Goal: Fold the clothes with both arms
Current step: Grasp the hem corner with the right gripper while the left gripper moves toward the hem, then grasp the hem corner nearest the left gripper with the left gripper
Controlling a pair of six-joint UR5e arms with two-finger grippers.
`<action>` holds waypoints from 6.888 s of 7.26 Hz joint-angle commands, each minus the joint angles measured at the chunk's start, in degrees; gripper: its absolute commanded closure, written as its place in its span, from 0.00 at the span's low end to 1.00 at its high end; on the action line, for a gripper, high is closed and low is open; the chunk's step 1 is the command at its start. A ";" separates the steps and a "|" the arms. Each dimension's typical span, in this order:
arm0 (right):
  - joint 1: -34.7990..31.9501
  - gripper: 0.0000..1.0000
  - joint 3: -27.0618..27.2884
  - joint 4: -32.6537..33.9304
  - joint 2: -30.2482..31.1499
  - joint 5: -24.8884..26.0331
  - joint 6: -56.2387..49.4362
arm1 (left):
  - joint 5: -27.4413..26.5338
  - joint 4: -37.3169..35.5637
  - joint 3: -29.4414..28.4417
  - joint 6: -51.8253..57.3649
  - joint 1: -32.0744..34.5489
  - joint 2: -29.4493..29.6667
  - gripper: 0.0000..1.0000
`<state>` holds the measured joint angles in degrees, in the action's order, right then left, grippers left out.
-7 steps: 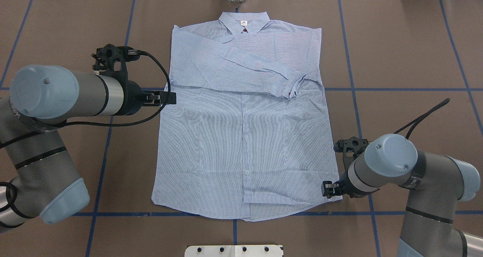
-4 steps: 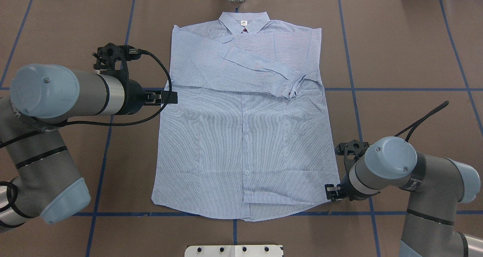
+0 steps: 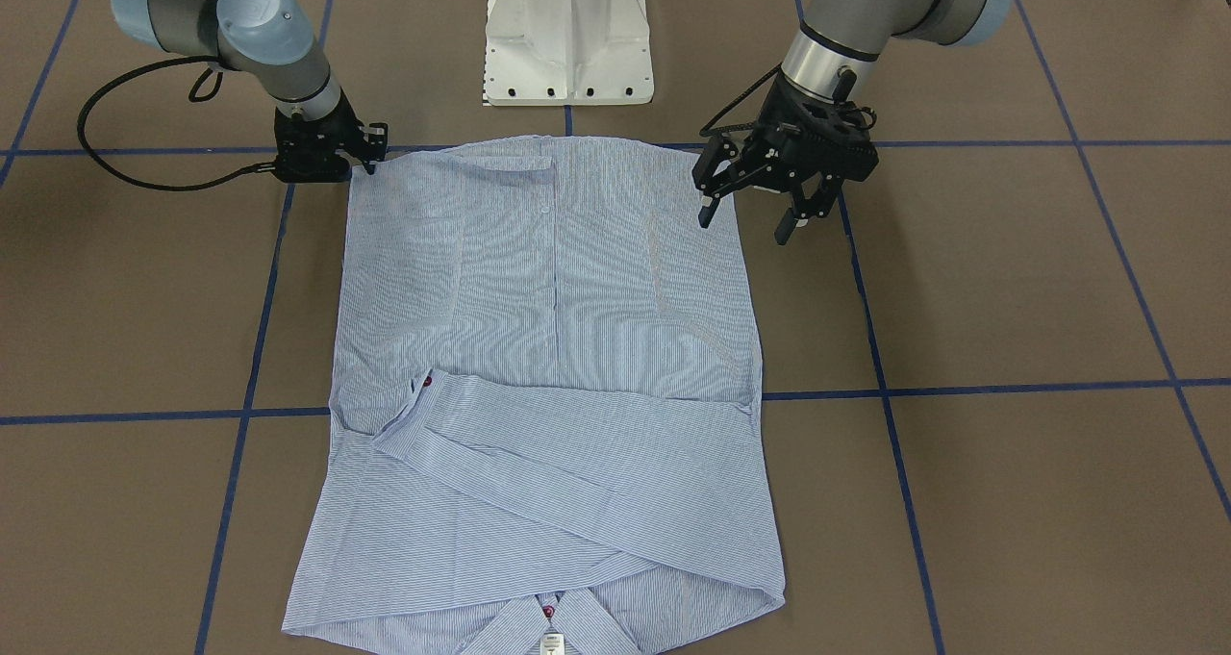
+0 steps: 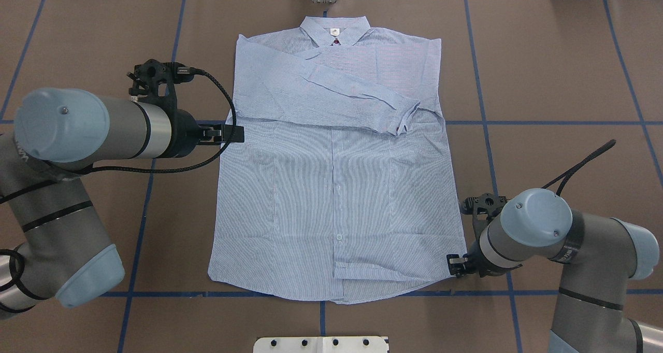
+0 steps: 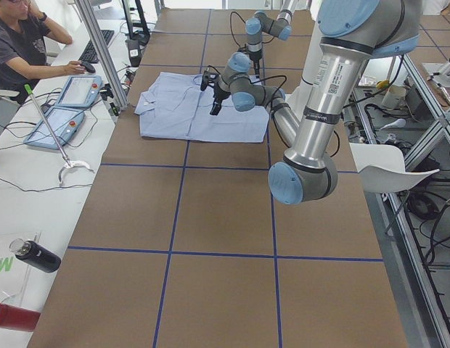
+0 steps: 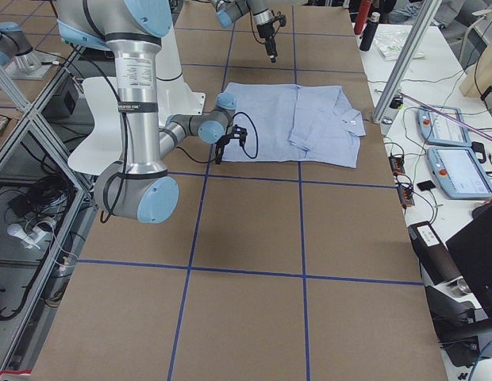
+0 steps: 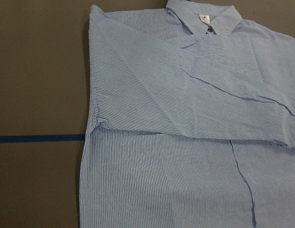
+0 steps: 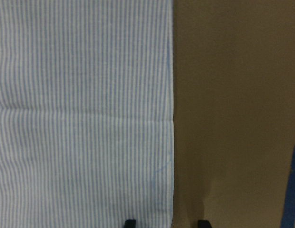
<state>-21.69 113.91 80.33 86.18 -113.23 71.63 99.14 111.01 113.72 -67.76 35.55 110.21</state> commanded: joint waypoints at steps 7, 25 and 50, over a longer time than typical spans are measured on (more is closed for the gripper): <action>0.59 0.76 -0.18 -0.09 -0.22 -0.50 0.00 | 0.00 0.00 -0.08 0.00 0.04 0.09 0.01; -2.30 1.00 4.30 -0.61 -1.01 -1.64 0.09 | -0.53 -6.66 2.11 -22.15 -22.28 -9.76 0.29; -3.09 1.00 6.48 -0.53 -0.40 -2.51 0.00 | -0.53 -11.77 7.02 -21.36 -19.56 -9.05 1.00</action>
<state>-24.40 118.65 79.75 85.34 -115.06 71.63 98.51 100.39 117.84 -89.13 15.90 101.59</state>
